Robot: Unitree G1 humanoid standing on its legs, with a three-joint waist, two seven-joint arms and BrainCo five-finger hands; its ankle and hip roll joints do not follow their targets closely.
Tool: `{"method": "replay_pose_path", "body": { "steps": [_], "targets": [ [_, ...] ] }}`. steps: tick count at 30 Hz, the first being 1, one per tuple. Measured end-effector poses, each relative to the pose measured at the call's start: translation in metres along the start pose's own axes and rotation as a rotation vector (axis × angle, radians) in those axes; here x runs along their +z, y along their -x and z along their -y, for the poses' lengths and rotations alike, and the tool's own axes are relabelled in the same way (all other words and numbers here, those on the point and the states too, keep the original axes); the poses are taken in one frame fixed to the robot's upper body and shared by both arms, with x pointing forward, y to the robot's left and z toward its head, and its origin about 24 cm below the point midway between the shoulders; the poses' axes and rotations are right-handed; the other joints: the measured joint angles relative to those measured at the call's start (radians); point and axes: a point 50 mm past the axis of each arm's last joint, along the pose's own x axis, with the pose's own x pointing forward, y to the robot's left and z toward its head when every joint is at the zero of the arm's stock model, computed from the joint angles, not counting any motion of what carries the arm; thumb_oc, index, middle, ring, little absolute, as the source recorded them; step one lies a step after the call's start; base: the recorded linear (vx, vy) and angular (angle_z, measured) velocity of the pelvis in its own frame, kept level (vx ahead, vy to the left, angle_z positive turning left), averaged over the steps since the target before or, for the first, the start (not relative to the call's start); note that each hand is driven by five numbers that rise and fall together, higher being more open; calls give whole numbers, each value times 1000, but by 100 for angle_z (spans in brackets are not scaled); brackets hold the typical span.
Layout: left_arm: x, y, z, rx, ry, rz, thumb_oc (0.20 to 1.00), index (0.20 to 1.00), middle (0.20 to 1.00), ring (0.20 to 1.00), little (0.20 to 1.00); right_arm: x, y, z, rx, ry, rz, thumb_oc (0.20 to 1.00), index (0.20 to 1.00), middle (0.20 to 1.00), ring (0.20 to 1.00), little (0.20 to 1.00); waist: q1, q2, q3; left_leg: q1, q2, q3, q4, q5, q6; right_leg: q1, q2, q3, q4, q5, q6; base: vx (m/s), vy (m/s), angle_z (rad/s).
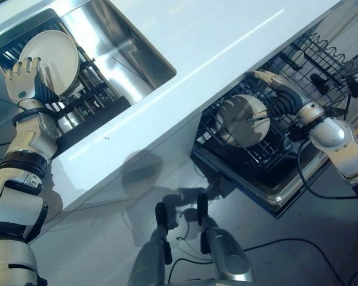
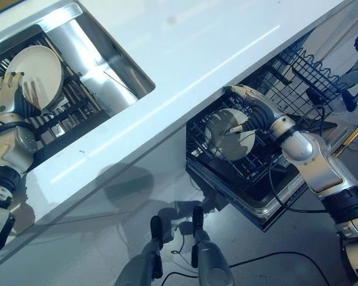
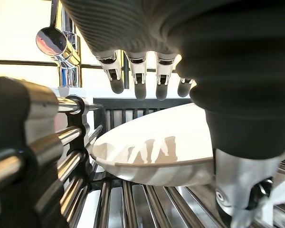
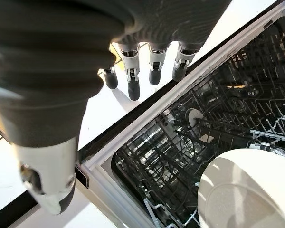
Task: Pick up plates and place into dishwasher.
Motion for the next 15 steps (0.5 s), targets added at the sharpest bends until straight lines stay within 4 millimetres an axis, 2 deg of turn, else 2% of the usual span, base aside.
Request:
{"method": "replay_pose_path", "body": {
  "steps": [1, 2, 4, 6, 15],
  "targets": [
    [0, -1, -1, 4, 1, 0, 1000, 1000, 1000, 1000, 1000, 0, -1, 1, -3, 1, 1, 1000, 1000, 1000, 1000, 1000, 0, 0, 4, 0, 0, 0, 0, 1, -1, 0, 0, 0, 0, 0, 0, 0, 0, 0],
    [1, -2, -2, 2, 3, 0, 774, 774, 774, 774, 774, 1, -1, 2, -5, 2, 2, 1000, 1000, 1000, 1000, 1000, 0, 0, 8, 0, 0, 0, 0, 1, -2, -1, 0, 0, 0, 0, 0, 0, 0, 0],
    [2, -3, -3, -14, 6, 5, 551, 551, 551, 551, 551, 1, -1, 2, -5, 2, 2, 1000, 1000, 1000, 1000, 1000, 0, 0, 8, -5, 1, 0, 0, 3, -4, -5, 0, 0, 0, 0, 0, 0, 0, 0],
    [4, -3, -2, -45, 9, 12, 200, 200, 200, 200, 200, 0, -1, 2, -5, 2, 0, 1000, 1000, 1000, 1000, 1000, 0, 0, 8, -6, 1, 0, 0, 4, -5, -7, 1, 0, 0, 0, 0, 0, 0, 0],
    [6, -5, -3, -110, -5, 34, 200, 200, 200, 200, 200, 2, -2, 4, -1, 8, 6, 1000, 1000, 1000, 1000, 1000, -1, 8, 18, -12, 2, 1, 0, 7, -7, -13, 2, 1, 0, 2, 2, 0, 0, 0]
  ]
}}
